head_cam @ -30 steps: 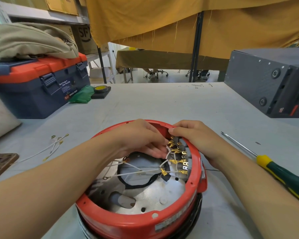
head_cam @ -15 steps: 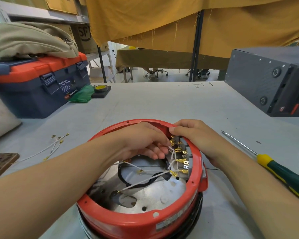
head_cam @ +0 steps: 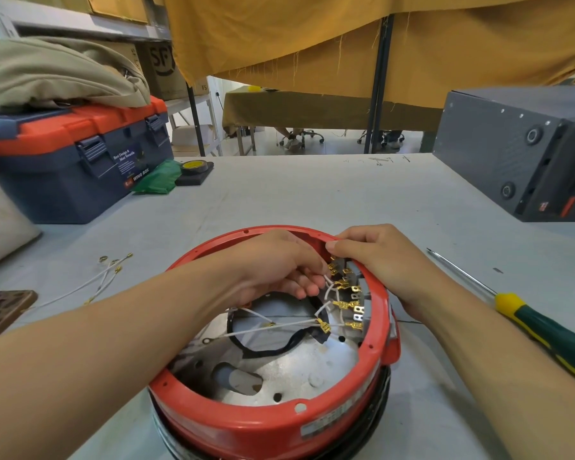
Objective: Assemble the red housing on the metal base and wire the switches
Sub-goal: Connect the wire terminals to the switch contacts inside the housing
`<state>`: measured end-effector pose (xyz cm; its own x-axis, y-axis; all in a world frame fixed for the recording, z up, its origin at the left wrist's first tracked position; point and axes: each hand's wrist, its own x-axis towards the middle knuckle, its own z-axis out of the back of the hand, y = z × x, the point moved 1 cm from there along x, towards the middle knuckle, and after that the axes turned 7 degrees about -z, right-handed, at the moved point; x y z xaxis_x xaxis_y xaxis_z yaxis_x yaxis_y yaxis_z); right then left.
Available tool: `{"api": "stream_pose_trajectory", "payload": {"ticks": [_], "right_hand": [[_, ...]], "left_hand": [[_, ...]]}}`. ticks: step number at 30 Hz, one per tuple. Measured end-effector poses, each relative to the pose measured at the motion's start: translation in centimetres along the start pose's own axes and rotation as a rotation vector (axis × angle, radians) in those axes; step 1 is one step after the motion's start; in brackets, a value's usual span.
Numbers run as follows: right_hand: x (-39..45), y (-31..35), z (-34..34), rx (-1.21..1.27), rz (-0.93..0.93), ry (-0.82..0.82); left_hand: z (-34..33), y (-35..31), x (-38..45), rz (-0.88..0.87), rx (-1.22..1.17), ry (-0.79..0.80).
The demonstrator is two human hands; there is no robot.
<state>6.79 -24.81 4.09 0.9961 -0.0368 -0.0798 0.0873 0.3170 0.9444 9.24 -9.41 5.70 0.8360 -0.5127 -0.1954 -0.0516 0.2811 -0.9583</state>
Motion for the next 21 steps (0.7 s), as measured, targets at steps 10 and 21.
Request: {"api": "stream_pose_trajectory", "payload": {"ticks": [10, 21], "right_hand": [[-0.02, 0.13, 0.23, -0.102, 0.047, -0.061], [0.04, 0.16, 0.60, -0.147, 0.128, -0.191]], "left_hand": [[-0.05, -0.12, -0.15, 0.013, 0.007, 0.011], [0.09, -0.23, -0.22, 0.040, -0.023, 0.041]]}}
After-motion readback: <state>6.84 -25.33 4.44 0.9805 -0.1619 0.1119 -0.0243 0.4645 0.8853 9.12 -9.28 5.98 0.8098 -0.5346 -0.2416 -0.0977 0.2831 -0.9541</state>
